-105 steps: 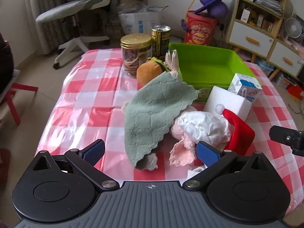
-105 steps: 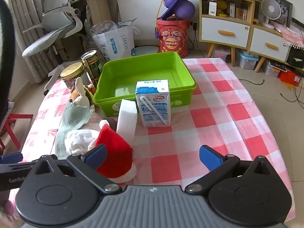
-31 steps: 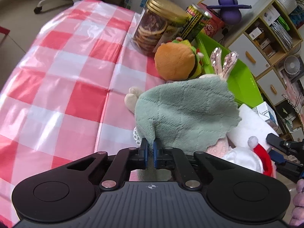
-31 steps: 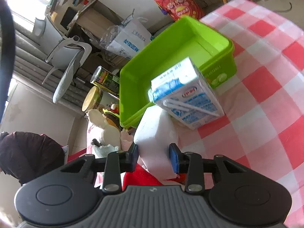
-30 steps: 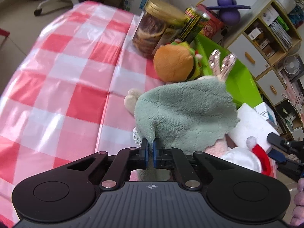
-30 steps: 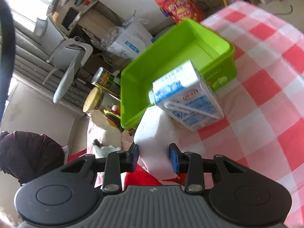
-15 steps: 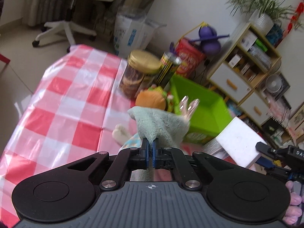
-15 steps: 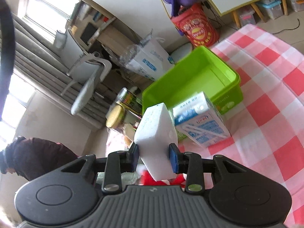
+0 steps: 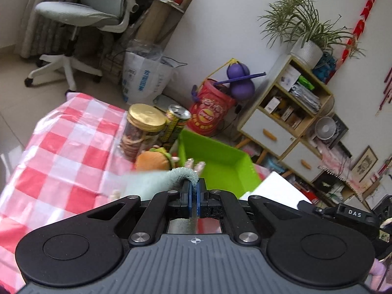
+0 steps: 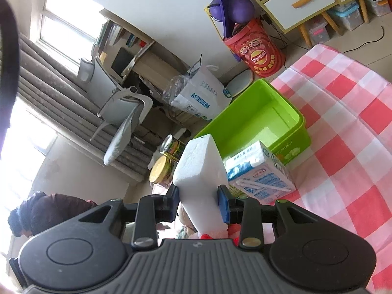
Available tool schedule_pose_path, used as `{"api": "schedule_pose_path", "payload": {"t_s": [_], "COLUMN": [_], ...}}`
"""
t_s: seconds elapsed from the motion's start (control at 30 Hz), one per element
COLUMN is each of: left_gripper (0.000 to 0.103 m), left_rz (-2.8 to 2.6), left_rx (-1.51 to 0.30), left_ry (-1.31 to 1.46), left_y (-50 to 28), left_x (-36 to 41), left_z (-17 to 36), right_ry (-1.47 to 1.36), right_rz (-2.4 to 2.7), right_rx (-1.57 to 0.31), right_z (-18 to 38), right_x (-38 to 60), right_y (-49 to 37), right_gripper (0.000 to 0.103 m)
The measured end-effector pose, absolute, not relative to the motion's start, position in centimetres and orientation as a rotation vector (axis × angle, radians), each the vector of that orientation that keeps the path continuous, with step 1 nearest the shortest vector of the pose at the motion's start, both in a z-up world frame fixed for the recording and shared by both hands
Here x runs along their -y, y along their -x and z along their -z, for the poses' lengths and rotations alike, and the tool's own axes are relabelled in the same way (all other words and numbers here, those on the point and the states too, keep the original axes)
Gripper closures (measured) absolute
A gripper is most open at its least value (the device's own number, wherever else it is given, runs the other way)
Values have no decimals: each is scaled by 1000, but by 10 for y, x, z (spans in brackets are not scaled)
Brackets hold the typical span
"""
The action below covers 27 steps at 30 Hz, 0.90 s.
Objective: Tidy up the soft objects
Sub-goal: 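Carry green towel with left tool while right tool carries foam block to green bin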
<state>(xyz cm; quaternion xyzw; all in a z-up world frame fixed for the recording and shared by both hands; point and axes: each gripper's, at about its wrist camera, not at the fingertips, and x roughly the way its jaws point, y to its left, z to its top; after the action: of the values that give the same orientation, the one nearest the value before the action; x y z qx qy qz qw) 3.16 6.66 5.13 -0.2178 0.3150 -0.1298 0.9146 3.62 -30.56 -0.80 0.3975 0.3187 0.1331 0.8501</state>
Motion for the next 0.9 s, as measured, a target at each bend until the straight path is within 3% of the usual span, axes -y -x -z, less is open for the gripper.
{"api": "schedule_pose_path", "payload": {"t_s": [0.43, 0.9], "left_gripper": [103, 103], "left_rz": [433, 343], "left_rx": [-645, -825], "left_ry": [366, 248], "left_y": [-120, -198], "left_x": [14, 37], "left_z": [-73, 42], "right_ry": [-796, -676], "right_rz": [-215, -202], "right_rx": [-572, -742], "right_z": [-17, 66], "right_x": [332, 321], "right_y": [-96, -177], "right_gripper": [87, 87]}}
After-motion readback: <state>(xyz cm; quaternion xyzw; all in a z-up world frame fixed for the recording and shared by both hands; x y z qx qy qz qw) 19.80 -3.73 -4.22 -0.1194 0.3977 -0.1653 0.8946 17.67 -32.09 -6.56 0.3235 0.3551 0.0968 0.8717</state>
